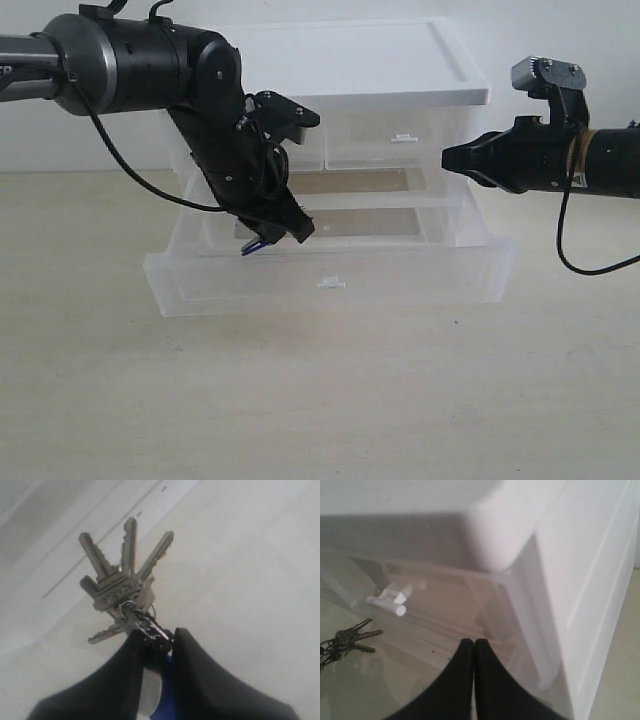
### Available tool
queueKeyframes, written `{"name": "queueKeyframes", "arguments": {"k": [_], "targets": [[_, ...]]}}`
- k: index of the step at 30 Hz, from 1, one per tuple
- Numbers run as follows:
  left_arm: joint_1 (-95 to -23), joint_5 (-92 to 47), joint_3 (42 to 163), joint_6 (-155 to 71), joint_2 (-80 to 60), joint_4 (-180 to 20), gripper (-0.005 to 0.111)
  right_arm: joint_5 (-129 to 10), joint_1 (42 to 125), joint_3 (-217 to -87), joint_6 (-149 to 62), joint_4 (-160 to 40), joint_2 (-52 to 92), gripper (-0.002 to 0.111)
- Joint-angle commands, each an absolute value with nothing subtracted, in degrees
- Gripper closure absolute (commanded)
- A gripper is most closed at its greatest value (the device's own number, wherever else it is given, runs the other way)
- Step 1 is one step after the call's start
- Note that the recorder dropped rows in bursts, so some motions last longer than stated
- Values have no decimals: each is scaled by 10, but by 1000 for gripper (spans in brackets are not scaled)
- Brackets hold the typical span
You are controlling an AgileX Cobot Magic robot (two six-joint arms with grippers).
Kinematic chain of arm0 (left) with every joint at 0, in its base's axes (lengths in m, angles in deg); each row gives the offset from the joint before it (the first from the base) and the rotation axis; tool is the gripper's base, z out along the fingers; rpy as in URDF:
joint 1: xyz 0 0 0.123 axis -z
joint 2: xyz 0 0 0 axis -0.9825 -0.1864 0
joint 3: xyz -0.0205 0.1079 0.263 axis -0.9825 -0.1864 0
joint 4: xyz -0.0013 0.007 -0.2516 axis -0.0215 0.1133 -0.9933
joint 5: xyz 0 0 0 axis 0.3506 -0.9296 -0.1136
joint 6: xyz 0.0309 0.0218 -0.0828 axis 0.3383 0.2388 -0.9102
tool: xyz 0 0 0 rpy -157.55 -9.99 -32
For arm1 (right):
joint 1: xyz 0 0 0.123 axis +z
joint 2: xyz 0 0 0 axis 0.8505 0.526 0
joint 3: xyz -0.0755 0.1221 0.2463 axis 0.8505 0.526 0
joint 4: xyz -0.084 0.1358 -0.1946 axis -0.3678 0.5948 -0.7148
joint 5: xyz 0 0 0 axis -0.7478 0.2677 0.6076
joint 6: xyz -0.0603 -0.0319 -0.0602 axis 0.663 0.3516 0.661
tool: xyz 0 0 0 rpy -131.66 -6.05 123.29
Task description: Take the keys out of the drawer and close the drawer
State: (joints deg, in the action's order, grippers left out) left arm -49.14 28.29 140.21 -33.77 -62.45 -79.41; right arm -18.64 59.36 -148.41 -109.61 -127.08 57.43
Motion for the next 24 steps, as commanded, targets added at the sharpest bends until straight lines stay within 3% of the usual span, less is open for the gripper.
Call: {"name": "queueKeyframes", "arguments": {"k": [1, 24], "targets": [[-494, 187, 1406, -346, -627, -773, 102, -208, 590, -1493, -1096, -1243, 573, 108], [-430, 203, 1342, -389, -446, -681, 102, -213, 590, -1493, -1095, -1244, 573, 108]]}}
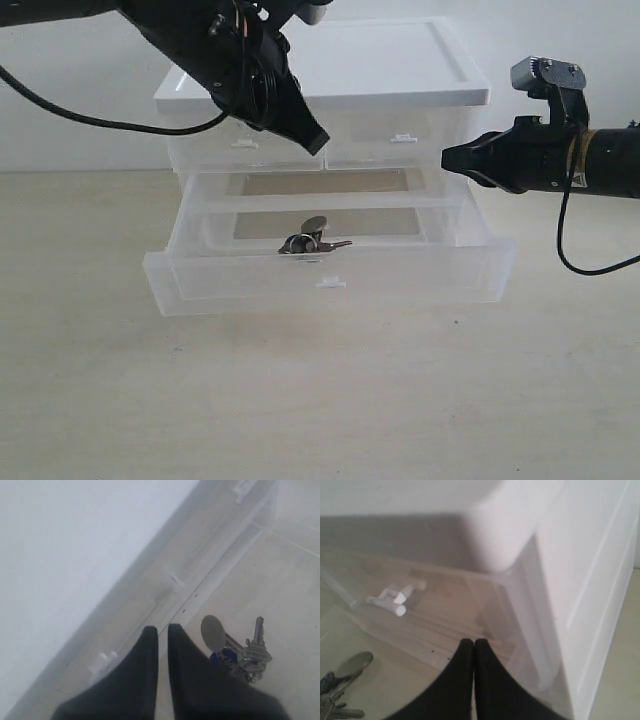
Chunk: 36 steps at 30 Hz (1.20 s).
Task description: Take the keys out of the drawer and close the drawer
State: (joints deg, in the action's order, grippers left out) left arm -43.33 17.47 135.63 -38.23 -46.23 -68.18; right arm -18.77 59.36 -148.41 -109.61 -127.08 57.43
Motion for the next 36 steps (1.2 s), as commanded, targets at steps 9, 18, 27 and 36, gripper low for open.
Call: {"name": "queueKeyframes", "arguments": {"k": [9, 18, 27, 36], "targets": [[-430, 137, 1335, -426, -528, -692, 52, -213, 590, -1493, -1095, -1246, 573, 108], [-430, 101, 1343, -463, -593, -718, 50, -213, 590, -1493, -1095, -1246, 573, 108], [-433, 108, 1343, -446, -625, -758, 56, -213, 590, -1493, -1096, -1248, 573, 108], [-435, 109, 1343, -445, -631, -728, 102, -212, 590, -1493, -1096, -1249, 573, 108]]}}
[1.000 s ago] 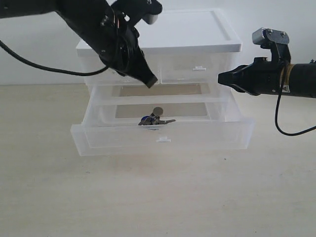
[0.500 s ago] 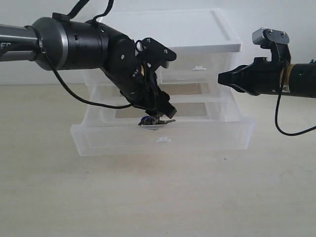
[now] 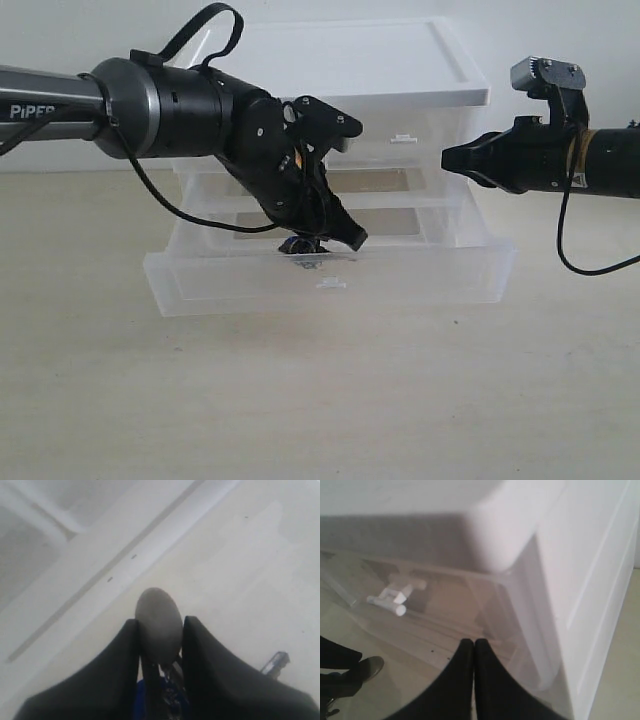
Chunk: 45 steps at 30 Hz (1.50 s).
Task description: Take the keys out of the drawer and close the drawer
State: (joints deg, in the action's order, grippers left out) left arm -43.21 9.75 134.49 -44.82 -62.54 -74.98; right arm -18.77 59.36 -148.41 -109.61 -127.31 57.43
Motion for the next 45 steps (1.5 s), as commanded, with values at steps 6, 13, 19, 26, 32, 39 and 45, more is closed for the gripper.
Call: {"name": "queueKeyframes", "arguments": {"k": [6, 13, 19, 26, 32, 39, 45], "targets": [[-435, 115, 1343, -493, -596, -668, 102, -212, 590, -1493, -1096, -1248, 573, 108], [-433, 125, 1341, -510, -521, -642, 102, -212, 590, -1493, -1096, -1247, 573, 108], [-433, 116, 1288, -519, -446, -627, 102, -144, 588, -1493, -1095, -1285, 563, 108], [-433, -125, 1005, -560, -193, -634, 102, -79, 590, -1493, -1196, -1438, 484, 108], [-463, -311, 836, -596, 14, -634, 102, -319, 750, -1505, -1377, -1603, 393, 61], [-494, -314, 790, -585, 124, -634, 102, -272, 823, -1599, -1414, -1603, 427, 73], [-495, -304, 782, -585, 164, -634, 102, -537, 891, -1638, -1242, -1603, 465, 71]]}}
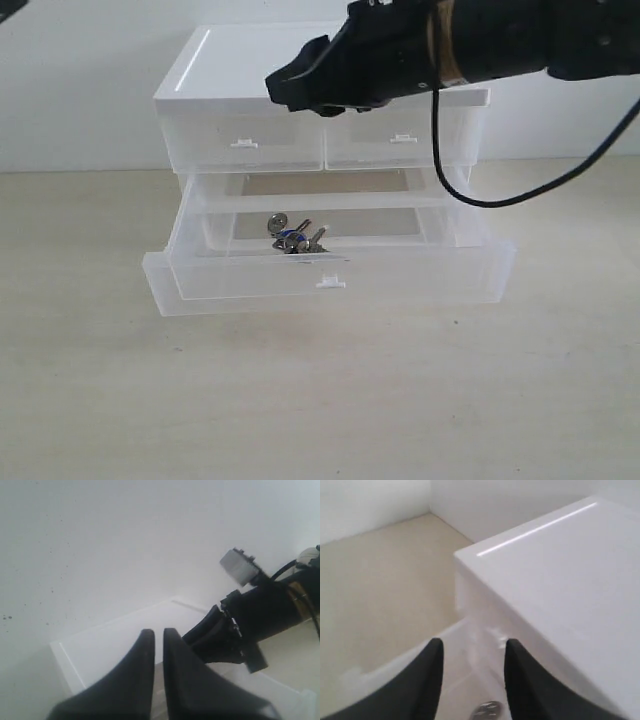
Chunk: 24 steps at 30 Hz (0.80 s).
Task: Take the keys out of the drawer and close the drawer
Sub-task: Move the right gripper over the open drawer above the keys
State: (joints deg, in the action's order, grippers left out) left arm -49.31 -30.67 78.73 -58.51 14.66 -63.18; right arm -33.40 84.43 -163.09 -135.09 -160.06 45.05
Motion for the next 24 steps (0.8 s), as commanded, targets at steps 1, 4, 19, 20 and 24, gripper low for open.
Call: {"name": "queueKeyframes", "arguments": {"k": [1, 4, 19, 20, 24], "targets": [[-495, -301, 782, -585, 163, -634, 102, -595, 914, -1638, -1239, -1603, 465, 71], [-495, -301, 782, -583, 161, -634, 102, -682, 958, -1640, -1220, -1577, 465, 69], [-495, -295, 782, -584, 131, -638, 102, -1138, 956, -1878, -305, -588, 513, 69], [-495, -293, 782, -584, 131, -638, 102, -1141, 946, -1897, -302, -576, 528, 69], [-495, -303, 769, -584, 147, -653, 102, -1179, 943, -1951, -296, -577, 610, 69]]}}
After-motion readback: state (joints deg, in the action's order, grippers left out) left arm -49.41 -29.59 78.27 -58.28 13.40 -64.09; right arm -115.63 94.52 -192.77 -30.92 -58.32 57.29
